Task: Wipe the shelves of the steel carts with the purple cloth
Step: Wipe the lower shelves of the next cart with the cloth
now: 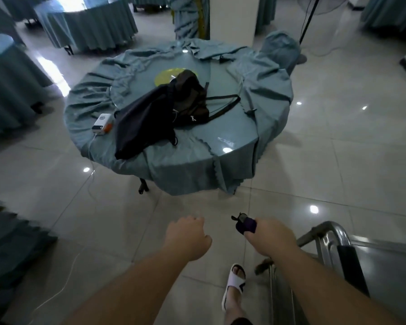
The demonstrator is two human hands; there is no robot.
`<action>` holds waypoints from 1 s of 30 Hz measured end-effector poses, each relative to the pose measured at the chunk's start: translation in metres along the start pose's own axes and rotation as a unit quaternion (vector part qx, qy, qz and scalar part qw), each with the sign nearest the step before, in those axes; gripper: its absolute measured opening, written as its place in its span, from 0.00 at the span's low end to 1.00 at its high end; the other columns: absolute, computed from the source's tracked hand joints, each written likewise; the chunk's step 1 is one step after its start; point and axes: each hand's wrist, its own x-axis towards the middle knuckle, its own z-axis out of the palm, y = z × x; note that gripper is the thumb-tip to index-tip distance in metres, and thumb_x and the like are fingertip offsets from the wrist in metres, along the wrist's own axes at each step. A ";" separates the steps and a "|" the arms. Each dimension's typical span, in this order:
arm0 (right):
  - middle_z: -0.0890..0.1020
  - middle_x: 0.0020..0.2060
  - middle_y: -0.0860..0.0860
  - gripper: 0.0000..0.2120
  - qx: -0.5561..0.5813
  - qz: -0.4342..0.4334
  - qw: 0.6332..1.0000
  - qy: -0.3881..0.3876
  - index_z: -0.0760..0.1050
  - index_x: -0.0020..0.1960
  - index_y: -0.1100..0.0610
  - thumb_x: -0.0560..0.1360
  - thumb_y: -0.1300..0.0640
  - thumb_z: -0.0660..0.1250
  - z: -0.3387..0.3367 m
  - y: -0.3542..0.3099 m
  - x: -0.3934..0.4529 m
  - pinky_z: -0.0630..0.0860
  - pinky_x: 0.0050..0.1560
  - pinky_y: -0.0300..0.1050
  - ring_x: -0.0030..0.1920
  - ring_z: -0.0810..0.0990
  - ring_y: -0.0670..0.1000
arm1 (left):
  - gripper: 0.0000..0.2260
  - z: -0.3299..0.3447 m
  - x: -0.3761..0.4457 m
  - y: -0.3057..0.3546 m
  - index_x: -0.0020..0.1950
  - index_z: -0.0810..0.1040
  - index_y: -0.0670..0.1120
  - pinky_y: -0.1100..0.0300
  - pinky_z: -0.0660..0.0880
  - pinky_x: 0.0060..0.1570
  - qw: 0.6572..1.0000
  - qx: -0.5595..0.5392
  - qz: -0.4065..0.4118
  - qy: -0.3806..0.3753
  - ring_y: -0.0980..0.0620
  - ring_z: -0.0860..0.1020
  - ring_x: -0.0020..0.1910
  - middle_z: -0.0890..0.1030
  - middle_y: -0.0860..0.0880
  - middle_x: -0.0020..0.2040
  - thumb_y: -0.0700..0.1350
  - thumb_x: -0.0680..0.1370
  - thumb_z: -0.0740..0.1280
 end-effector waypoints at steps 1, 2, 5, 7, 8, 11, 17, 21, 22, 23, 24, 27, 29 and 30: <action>0.82 0.39 0.50 0.16 0.001 0.003 1.000 0.002 0.79 0.46 0.52 0.79 0.41 0.62 -0.007 0.001 0.017 0.82 0.47 0.47 0.40 0.82 0.52 | 0.25 -0.011 0.017 0.002 0.74 0.71 0.51 0.44 0.71 0.65 1.000 0.005 0.003 0.002 0.43 0.74 0.67 0.76 0.47 0.69 0.61 0.81 0.57; 0.82 0.39 0.51 0.17 0.001 0.005 1.000 -0.002 0.79 0.46 0.53 0.79 0.41 0.62 -0.014 0.003 0.034 0.82 0.47 0.47 0.41 0.82 0.53 | 0.25 -0.022 0.033 0.004 0.74 0.71 0.51 0.44 0.71 0.66 1.000 0.007 0.004 0.006 0.43 0.74 0.68 0.76 0.47 0.69 0.61 0.81 0.57; 0.83 0.41 0.51 0.17 0.020 0.002 0.999 -0.034 0.79 0.47 0.52 0.79 0.40 0.62 -0.044 0.010 0.083 0.83 0.49 0.49 0.42 0.83 0.54 | 0.24 -0.059 0.080 0.015 0.74 0.71 0.51 0.46 0.72 0.64 1.000 0.012 -0.004 0.024 0.43 0.75 0.67 0.76 0.47 0.69 0.60 0.81 0.58; 0.82 0.42 0.50 0.15 0.041 0.005 0.998 -0.047 0.77 0.48 0.51 0.78 0.40 0.63 -0.069 0.016 0.109 0.82 0.48 0.49 0.42 0.82 0.53 | 0.24 -0.082 0.108 0.028 0.74 0.70 0.51 0.46 0.72 0.62 0.999 0.016 -0.005 0.031 0.43 0.75 0.65 0.76 0.47 0.68 0.60 0.81 0.58; 0.82 0.42 0.50 0.14 0.046 0.004 0.998 -0.046 0.76 0.48 0.50 0.77 0.40 0.63 -0.082 0.020 0.124 0.81 0.47 0.47 0.42 0.82 0.53 | 0.23 -0.093 0.123 0.035 0.74 0.70 0.52 0.46 0.71 0.61 0.999 0.018 -0.003 0.033 0.43 0.75 0.65 0.76 0.47 0.67 0.60 0.81 0.58; 0.80 0.40 0.48 0.14 0.070 0.003 0.997 -0.031 0.76 0.45 0.49 0.77 0.39 0.62 -0.120 0.035 0.164 0.76 0.38 0.44 0.40 0.80 0.52 | 0.23 -0.122 0.169 0.056 0.73 0.70 0.52 0.46 0.72 0.61 0.999 0.010 0.012 0.034 0.44 0.75 0.65 0.76 0.48 0.67 0.60 0.81 0.58; 0.81 0.41 0.48 0.15 0.110 0.056 0.992 -0.015 0.79 0.50 0.48 0.76 0.38 0.64 -0.169 0.074 0.230 0.80 0.43 0.47 0.42 0.81 0.52 | 0.19 -0.170 0.263 0.104 0.68 0.74 0.51 0.47 0.76 0.61 0.999 -0.009 0.048 -0.009 0.45 0.78 0.60 0.78 0.48 0.64 0.58 0.81 0.61; 0.82 0.44 0.49 0.16 0.114 0.117 0.987 -0.005 0.79 0.51 0.49 0.75 0.37 0.64 -0.197 0.105 0.279 0.81 0.49 0.48 0.45 0.82 0.54 | 0.20 -0.203 0.342 0.143 0.70 0.73 0.51 0.47 0.75 0.60 0.993 0.034 0.115 -0.022 0.44 0.77 0.62 0.78 0.47 0.66 0.59 0.81 0.61; 0.82 0.44 0.49 0.15 0.114 0.132 0.985 0.001 0.78 0.51 0.48 0.75 0.38 0.64 -0.204 0.113 0.291 0.81 0.49 0.48 0.45 0.82 0.53 | 0.21 -0.211 0.361 0.154 0.71 0.73 0.51 0.48 0.75 0.60 0.990 0.040 0.133 -0.024 0.44 0.77 0.63 0.77 0.47 0.67 0.59 0.81 0.61; 0.82 0.44 0.48 0.14 0.118 0.147 0.982 0.005 0.77 0.51 0.48 0.76 0.38 0.65 -0.210 0.121 0.301 0.81 0.50 0.47 0.45 0.82 0.53 | 0.21 -0.219 0.380 0.165 0.71 0.73 0.51 0.49 0.74 0.60 0.987 0.045 0.150 -0.028 0.44 0.77 0.63 0.77 0.48 0.67 0.59 0.82 0.61; 0.81 0.44 0.48 0.13 0.128 0.163 0.978 0.009 0.76 0.49 0.47 0.76 0.38 0.65 -0.217 0.129 0.309 0.81 0.49 0.47 0.45 0.82 0.52 | 0.20 -0.227 0.398 0.177 0.70 0.73 0.51 0.49 0.74 0.59 0.984 0.052 0.167 -0.031 0.44 0.77 0.63 0.78 0.48 0.66 0.59 0.82 0.61; 0.81 0.44 0.47 0.12 0.169 0.214 0.962 0.016 0.76 0.50 0.48 0.77 0.40 0.65 -0.236 0.151 0.328 0.80 0.48 0.46 0.45 0.82 0.51 | 0.17 -0.247 0.446 0.212 0.66 0.73 0.50 0.50 0.73 0.55 0.970 0.102 0.217 -0.035 0.43 0.78 0.61 0.78 0.47 0.64 0.58 0.82 0.61; 0.81 0.44 0.47 0.12 0.193 0.253 0.948 0.029 0.76 0.51 0.48 0.77 0.40 0.65 -0.244 0.166 0.336 0.80 0.49 0.47 0.44 0.81 0.51 | 0.16 -0.259 0.473 0.239 0.66 0.72 0.50 0.50 0.73 0.56 0.960 0.129 0.246 -0.043 0.43 0.78 0.62 0.77 0.46 0.65 0.57 0.82 0.61; 0.81 0.43 0.47 0.12 0.204 0.268 0.941 0.034 0.76 0.50 0.49 0.77 0.40 0.65 -0.246 0.174 0.338 0.80 0.49 0.47 0.44 0.81 0.51 | 0.17 -0.264 0.485 0.254 0.67 0.73 0.49 0.49 0.74 0.58 0.955 0.137 0.260 -0.049 0.43 0.77 0.63 0.77 0.46 0.66 0.56 0.82 0.61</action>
